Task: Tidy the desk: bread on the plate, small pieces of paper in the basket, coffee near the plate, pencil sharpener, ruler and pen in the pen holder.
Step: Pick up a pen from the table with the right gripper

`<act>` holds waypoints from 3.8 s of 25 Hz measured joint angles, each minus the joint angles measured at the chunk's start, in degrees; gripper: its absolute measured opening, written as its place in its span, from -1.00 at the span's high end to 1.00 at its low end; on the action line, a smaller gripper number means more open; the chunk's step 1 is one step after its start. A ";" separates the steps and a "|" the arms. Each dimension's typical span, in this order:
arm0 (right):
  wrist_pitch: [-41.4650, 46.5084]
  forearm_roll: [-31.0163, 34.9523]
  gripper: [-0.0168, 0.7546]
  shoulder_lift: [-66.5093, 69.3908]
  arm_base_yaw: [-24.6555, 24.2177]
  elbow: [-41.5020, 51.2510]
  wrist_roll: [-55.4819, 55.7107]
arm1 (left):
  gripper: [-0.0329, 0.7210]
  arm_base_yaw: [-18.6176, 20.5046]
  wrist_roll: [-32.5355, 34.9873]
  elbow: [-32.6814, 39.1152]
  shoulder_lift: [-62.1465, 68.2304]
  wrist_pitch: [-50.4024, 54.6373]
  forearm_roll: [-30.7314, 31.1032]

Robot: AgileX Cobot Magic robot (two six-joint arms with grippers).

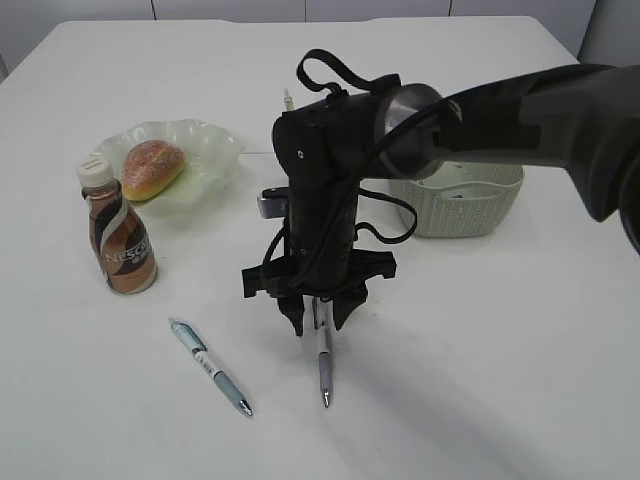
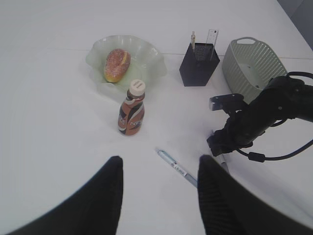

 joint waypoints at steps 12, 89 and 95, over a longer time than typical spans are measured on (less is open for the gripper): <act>-0.24 -0.89 -0.04 0.93 0.00 0.00 0.00 | -0.05 0.00 0.00 0.00 0.00 0.00 -0.26; 0.80 -1.48 0.75 2.91 0.00 -0.74 -1.18 | -0.04 0.00 -0.04 0.00 0.00 0.00 -2.05; 5.74 -1.87 0.75 2.96 0.00 -2.28 -9.78 | -0.04 0.00 -0.04 0.00 0.00 0.00 -2.05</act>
